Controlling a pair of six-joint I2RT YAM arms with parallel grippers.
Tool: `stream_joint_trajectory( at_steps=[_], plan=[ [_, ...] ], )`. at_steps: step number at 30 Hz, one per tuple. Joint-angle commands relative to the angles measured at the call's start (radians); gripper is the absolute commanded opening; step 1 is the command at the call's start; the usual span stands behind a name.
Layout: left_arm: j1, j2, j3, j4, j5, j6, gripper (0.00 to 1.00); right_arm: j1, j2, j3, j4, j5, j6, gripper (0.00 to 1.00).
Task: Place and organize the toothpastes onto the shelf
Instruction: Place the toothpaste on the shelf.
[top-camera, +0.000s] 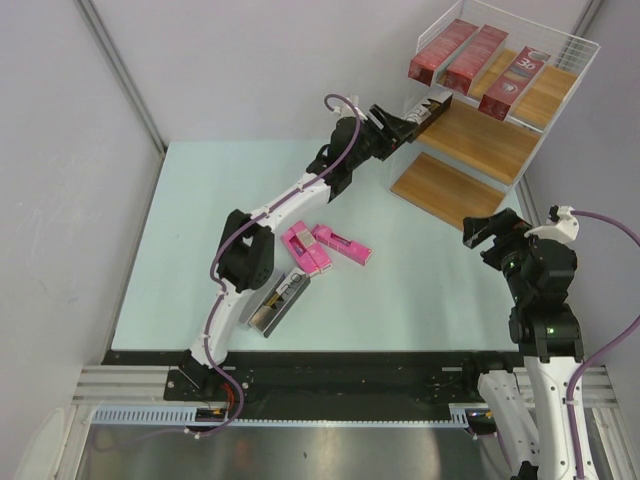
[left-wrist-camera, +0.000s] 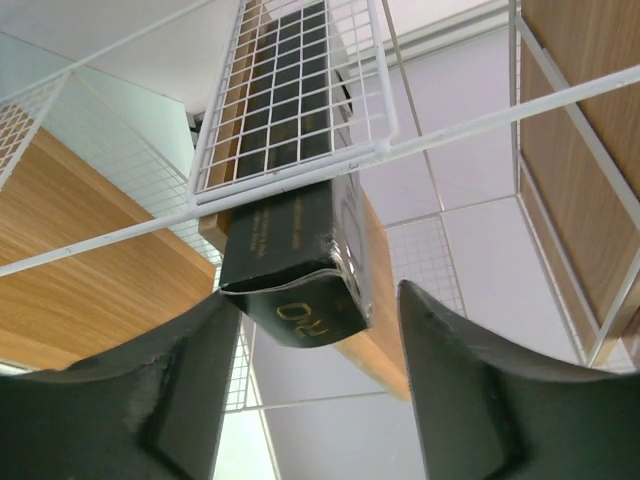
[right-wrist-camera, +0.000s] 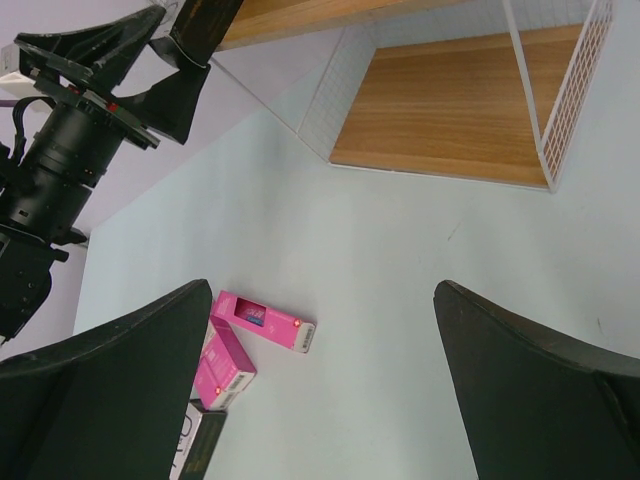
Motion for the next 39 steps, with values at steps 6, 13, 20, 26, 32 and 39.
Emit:
stream_joint_trajectory(
  at_steps=[6, 13, 20, 26, 32, 39],
  plan=[
    [0.001, -0.092, -0.037, 0.126, 0.023, 0.041, 1.00, -0.001, -0.007, 0.045, 0.000, -0.004, -0.007, 1.00],
    [0.003, -0.140, -0.140, 0.192, 0.035, 0.080, 1.00, -0.001, 0.000, 0.045, -0.005, -0.007, -0.007, 1.00],
    [0.003, -0.213, -0.278, 0.276, 0.034, 0.105, 1.00, -0.001, 0.003, 0.045, -0.009, -0.005, -0.010, 1.00],
    [0.004, -0.305, -0.413, 0.322, 0.044, 0.172, 1.00, -0.001, 0.021, 0.039, -0.003, -0.007, -0.007, 1.00],
    [0.004, -0.423, -0.535, 0.227, 0.067, 0.344, 1.00, -0.003, 0.053, 0.024, 0.020, -0.061, -0.003, 1.00],
    [0.004, -0.612, -0.767, 0.129, 0.068, 0.579, 1.00, -0.001, 0.110, -0.010, 0.052, -0.119, 0.005, 1.00]
  ],
)
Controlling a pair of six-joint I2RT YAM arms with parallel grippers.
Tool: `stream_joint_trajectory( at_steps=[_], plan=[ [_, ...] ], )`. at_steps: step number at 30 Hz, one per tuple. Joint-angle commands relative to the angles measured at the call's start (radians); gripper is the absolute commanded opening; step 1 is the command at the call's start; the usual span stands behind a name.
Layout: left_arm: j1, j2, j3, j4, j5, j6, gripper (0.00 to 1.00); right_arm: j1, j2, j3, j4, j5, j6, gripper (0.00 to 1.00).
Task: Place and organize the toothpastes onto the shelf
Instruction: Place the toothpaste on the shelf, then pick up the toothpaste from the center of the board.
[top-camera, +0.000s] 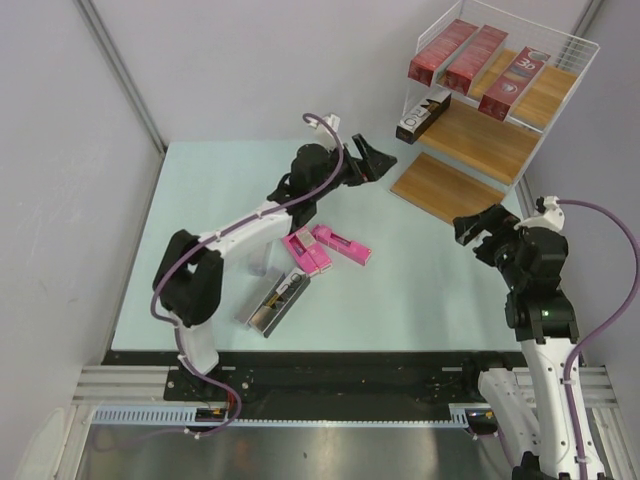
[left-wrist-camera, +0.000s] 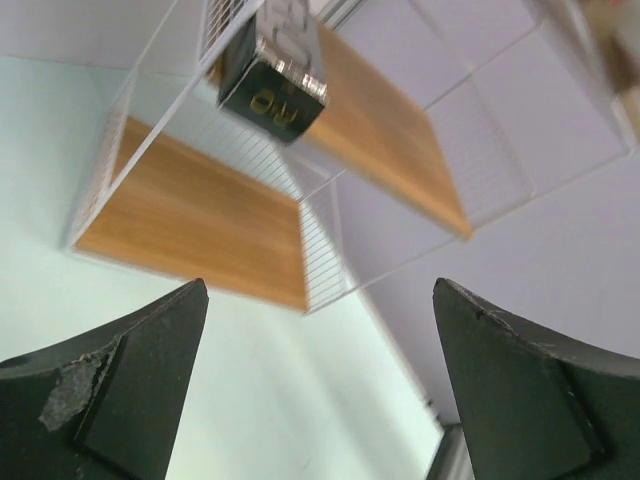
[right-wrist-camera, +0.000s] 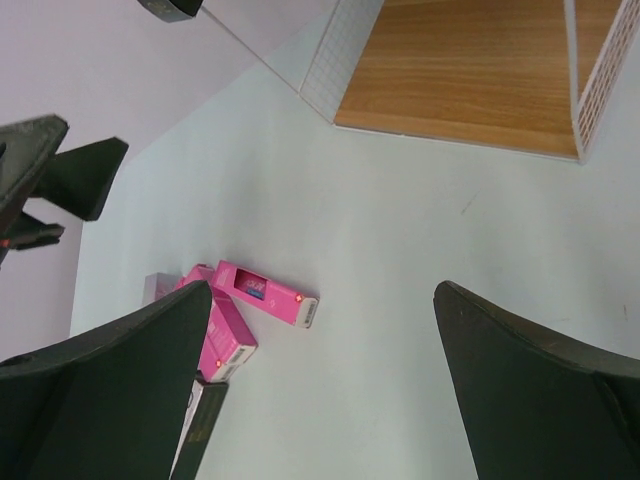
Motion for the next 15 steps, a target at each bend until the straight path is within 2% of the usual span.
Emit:
stream_joint_trajectory(
  at_steps=[1, 8, 15],
  plan=[
    [0.004, -0.157, -0.122, -0.104, -0.009, 0.222, 1.00, 0.000, 0.039, -0.024, 0.068, -0.065, 0.009, 1.00],
    [0.004, -0.354, -0.369, -0.356, -0.161, 0.409, 1.00, 0.127, 0.131, -0.057, 0.133, -0.041, 0.023, 1.00],
    [0.001, -0.562, -0.611, -0.519, -0.267, 0.358, 1.00, 0.278, 0.213, -0.067, 0.183, 0.030, 0.018, 1.00]
  ],
)
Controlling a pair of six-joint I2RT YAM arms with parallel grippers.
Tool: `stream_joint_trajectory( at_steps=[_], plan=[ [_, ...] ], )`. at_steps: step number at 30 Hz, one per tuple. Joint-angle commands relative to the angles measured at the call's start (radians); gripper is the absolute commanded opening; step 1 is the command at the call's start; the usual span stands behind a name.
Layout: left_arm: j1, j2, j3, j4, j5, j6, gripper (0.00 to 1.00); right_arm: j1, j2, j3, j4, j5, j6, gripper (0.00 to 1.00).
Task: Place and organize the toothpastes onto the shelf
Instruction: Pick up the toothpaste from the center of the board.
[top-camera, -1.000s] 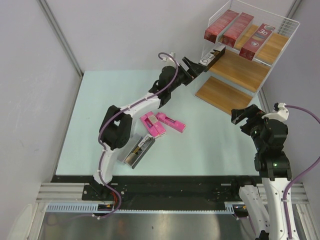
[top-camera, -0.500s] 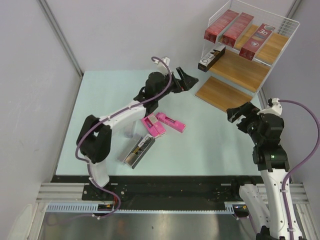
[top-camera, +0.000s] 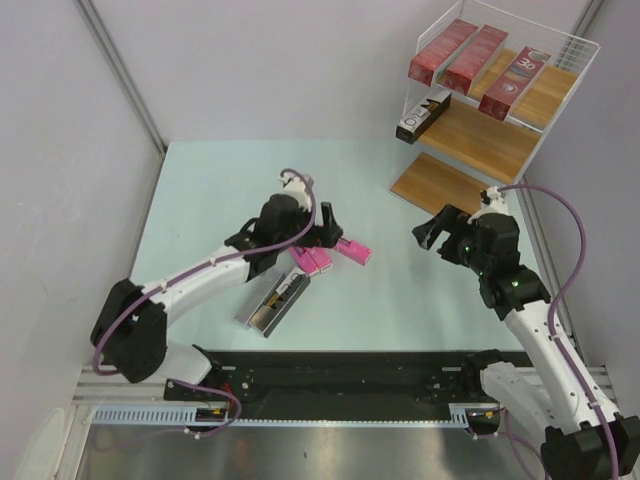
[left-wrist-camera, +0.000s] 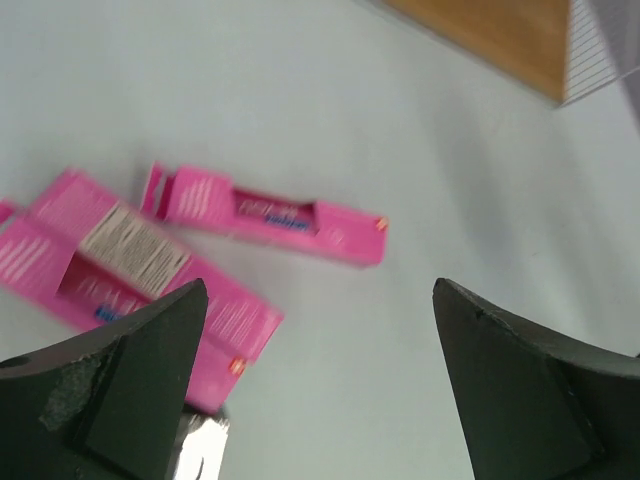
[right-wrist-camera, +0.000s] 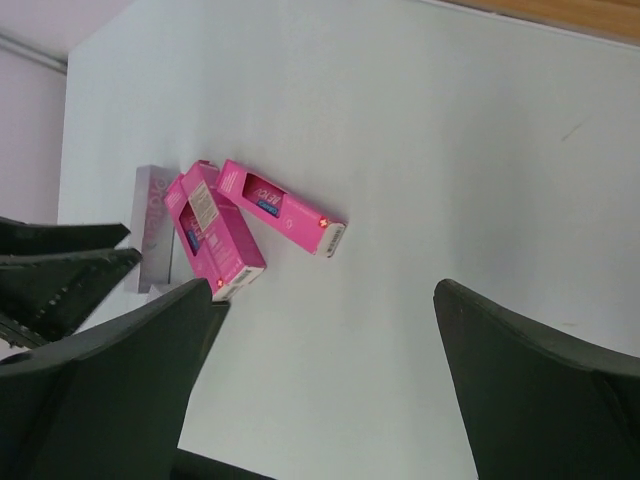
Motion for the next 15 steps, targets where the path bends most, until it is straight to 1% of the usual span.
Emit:
stream_joint_trajectory(
  at_steps=[1, 2, 4, 5, 8, 11, 15],
  plan=[
    [-0.002, -0.175, -0.126, -0.150, -0.109, -0.006, 1.00, 0.070, 0.048, -0.003, 0.079, 0.054, -0.009, 1.00],
    [-0.003, -0.195, -0.168, -0.191, -0.136, -0.029, 1.00, 0.076, 0.061, -0.004, 0.079, 0.054, -0.012, 1.00],
    [-0.006, -0.237, -0.195, -0.249, -0.164, -0.055, 1.00, 0.089, 0.078, -0.015, 0.084, 0.051, -0.021, 1.00],
    [-0.006, -0.270, -0.214, -0.312, -0.191, -0.081, 1.00, 0.092, 0.095, -0.018, 0.085, 0.045, -0.022, 1.00],
    [-0.009, -0.330, -0.254, -0.400, -0.242, -0.120, 1.00, 0.101, 0.117, -0.034, 0.093, 0.039, -0.028, 1.00],
    [-0.009, -0.373, -0.294, -0.415, -0.261, -0.135, 1.00, 0.107, 0.123, -0.043, 0.105, 0.036, -0.025, 1.00],
    [-0.011, -0.378, -0.314, -0.406, -0.253, -0.141, 1.00, 0.113, 0.123, -0.043, 0.125, 0.028, -0.024, 1.00]
  ],
)
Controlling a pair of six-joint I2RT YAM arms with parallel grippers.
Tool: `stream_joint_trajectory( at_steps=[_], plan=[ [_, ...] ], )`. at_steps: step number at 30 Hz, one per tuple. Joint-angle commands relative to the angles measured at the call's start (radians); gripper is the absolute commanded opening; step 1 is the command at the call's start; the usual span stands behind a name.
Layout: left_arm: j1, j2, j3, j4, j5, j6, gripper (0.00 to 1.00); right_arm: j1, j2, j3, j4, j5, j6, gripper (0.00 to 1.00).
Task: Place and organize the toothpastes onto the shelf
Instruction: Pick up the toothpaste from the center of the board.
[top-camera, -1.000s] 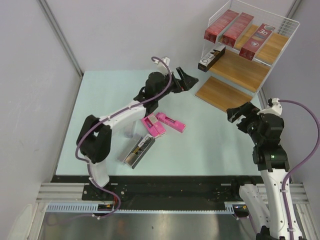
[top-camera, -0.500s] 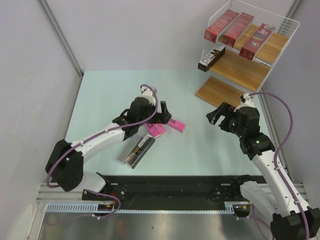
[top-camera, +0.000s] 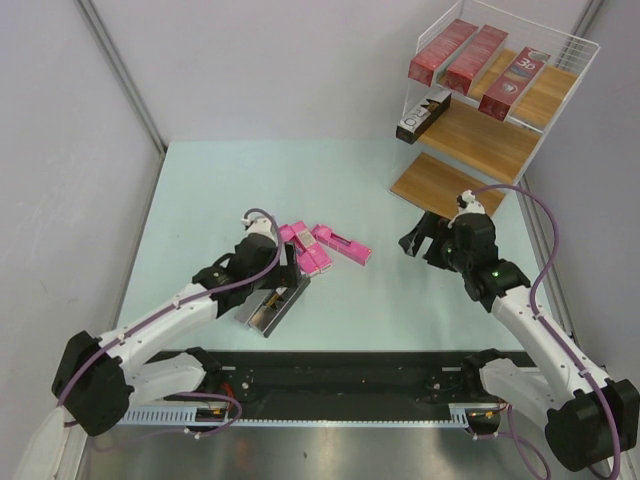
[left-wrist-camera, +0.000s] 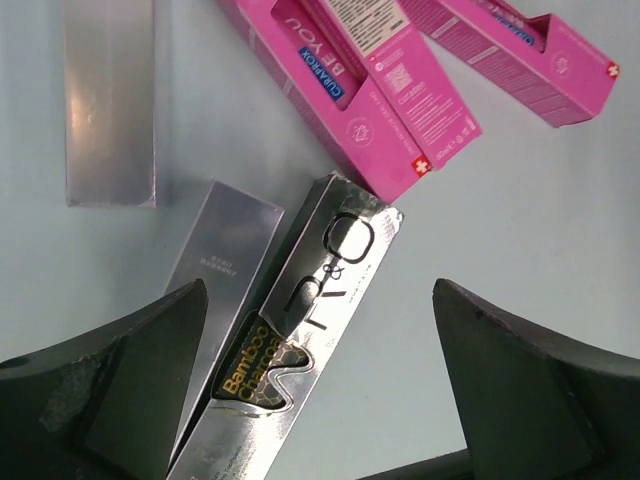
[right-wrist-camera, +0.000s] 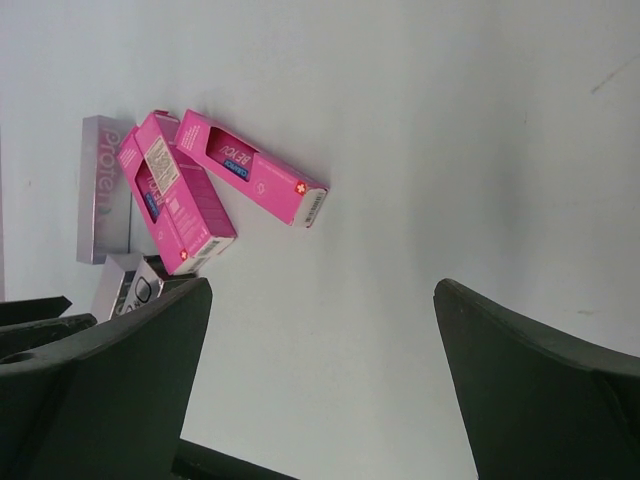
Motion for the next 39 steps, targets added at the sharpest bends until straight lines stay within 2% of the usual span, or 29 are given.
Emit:
stream_joint_trajectory(
  at_steps=[1, 9, 13, 17, 23, 33, 36, 39],
  plan=[
    [-0.006, -0.009, -0.009, -0.027, -0.033, -0.024, 1.00, 0.009, -0.004, 0.003, 0.071, 0.002, -0.019, 1.00],
    [-0.007, 0.087, 0.027, -0.018, -0.025, 0.038, 0.97, 0.010, -0.007, 0.003, 0.054, 0.013, -0.035, 1.00],
    [-0.012, 0.137, 0.022, 0.034, 0.039, 0.050, 0.92, 0.010, -0.007, 0.003, 0.051, 0.016, -0.040, 1.00],
    [-0.039, 0.146, 0.021, 0.055, 0.027, 0.052, 0.89, 0.010, -0.007, 0.003, 0.049, 0.022, -0.045, 1.00],
    [-0.093, 0.210, 0.042, 0.069, 0.010, 0.049, 0.89, 0.010, -0.001, 0.003, 0.048, 0.026, -0.052, 1.00],
    [-0.108, 0.336, 0.041, 0.098, -0.002, 0.035, 0.89, 0.009, -0.015, 0.002, 0.032, 0.039, -0.062, 1.00],
    [-0.108, 0.370, 0.036, 0.104, 0.004, 0.035, 0.83, 0.007, -0.015, 0.000, 0.036, 0.037, -0.062, 1.00],
    [-0.108, 0.382, 0.030, 0.114, 0.009, 0.036, 0.68, 0.007, -0.015, -0.001, 0.034, 0.034, -0.062, 1.00]
  ],
)
